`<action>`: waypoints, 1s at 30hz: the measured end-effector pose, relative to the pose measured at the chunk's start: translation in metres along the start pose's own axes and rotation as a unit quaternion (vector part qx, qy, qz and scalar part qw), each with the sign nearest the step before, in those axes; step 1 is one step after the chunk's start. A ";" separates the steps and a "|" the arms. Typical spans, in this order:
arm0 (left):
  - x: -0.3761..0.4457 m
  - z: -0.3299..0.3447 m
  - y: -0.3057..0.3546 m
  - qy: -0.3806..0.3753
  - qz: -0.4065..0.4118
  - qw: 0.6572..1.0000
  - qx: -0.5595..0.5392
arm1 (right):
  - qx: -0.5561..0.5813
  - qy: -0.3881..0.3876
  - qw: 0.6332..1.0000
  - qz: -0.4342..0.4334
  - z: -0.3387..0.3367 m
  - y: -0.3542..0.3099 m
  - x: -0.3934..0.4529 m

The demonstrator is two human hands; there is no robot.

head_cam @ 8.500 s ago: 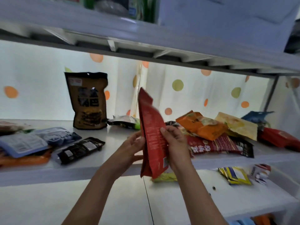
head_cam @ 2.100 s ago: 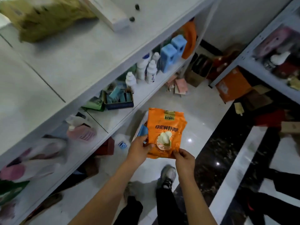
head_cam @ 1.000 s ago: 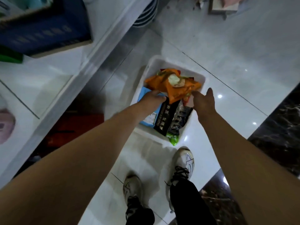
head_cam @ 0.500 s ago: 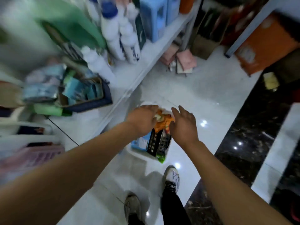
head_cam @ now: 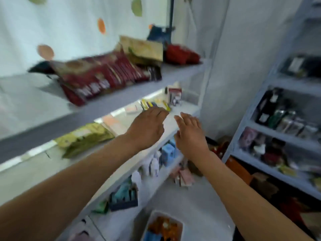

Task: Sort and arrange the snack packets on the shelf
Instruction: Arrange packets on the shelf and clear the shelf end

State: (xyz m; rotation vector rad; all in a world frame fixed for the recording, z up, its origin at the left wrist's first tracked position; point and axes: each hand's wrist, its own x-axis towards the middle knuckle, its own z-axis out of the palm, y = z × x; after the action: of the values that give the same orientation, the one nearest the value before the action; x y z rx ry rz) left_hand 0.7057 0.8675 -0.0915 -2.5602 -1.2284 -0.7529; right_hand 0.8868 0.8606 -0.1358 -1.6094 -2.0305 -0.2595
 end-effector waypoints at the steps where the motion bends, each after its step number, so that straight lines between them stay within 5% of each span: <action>1: 0.004 -0.029 -0.003 0.020 0.004 1.000 0.010 | 0.000 0.013 1.000 -0.007 -0.019 -0.018 0.015; 5: 0.001 -0.120 -0.021 0.068 -0.006 0.997 0.046 | 0.030 0.090 0.994 -0.050 -0.075 -0.083 0.054; 9: -0.032 -0.163 -0.045 0.074 -0.092 0.991 0.069 | 0.062 0.078 0.992 -0.079 -0.095 -0.135 0.069; 19: -0.087 -0.150 -0.075 -0.012 -0.371 0.929 0.004 | 0.089 -0.194 0.973 -0.082 -0.076 -0.179 0.098; 22: -0.083 -0.153 -0.075 -0.046 -0.403 0.914 0.019 | 0.198 -0.219 0.955 -0.027 -0.074 -0.172 0.112; 24: -0.084 -0.155 -0.075 -0.067 -0.392 0.917 0.035 | 0.344 -0.199 0.913 0.088 -0.073 -0.168 0.123; 30: -0.085 -0.147 -0.069 -0.102 -0.359 0.920 0.116 | 0.663 -0.213 0.669 0.258 -0.068 -0.166 0.147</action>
State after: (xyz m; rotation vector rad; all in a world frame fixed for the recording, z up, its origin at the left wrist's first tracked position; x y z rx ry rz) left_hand 0.5557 0.7970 -0.0141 -2.0058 -2.2226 -0.4081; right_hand 0.7273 0.9084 0.0255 -1.0870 -1.1670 1.5673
